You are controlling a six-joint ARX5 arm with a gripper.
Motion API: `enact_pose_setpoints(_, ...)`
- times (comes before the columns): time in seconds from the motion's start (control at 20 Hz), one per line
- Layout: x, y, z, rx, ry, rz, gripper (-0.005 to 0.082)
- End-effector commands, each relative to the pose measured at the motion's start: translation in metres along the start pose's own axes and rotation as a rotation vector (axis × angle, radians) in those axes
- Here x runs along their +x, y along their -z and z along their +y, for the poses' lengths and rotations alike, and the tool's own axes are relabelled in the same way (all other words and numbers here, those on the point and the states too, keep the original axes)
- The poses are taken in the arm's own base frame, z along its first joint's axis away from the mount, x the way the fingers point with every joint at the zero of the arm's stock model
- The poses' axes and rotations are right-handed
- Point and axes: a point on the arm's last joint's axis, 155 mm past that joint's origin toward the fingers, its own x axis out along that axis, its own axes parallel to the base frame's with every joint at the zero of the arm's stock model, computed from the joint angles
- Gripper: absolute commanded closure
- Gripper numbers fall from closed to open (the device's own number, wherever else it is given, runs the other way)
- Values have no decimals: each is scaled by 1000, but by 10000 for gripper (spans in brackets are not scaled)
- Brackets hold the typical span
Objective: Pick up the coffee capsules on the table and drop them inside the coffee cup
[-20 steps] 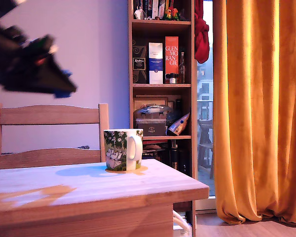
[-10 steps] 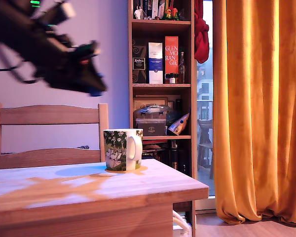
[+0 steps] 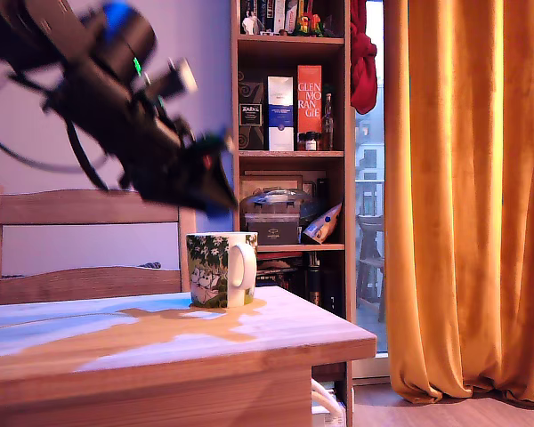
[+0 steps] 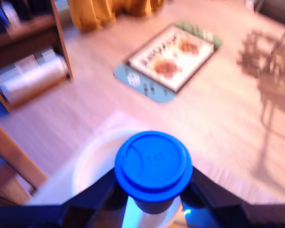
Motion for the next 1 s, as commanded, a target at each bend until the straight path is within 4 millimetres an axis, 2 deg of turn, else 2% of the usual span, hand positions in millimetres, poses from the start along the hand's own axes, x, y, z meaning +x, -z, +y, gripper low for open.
enact_pose_setpoints(0.0, 6, 0, -3, 3, 10, -2, 506)
enact_pose_setpoints(0.25, 6, -7, -1, 18, 2, -29, 506)
enact_pose_setpoints(0.8, 6, -7, -4, 5, 7, -28, 499)
enact_pose_setpoints(0.85, 6, -7, -4, -16, 8, -28, 434)
enact_pose_setpoints(0.95, 6, -6, -6, -17, 18, -22, 118)
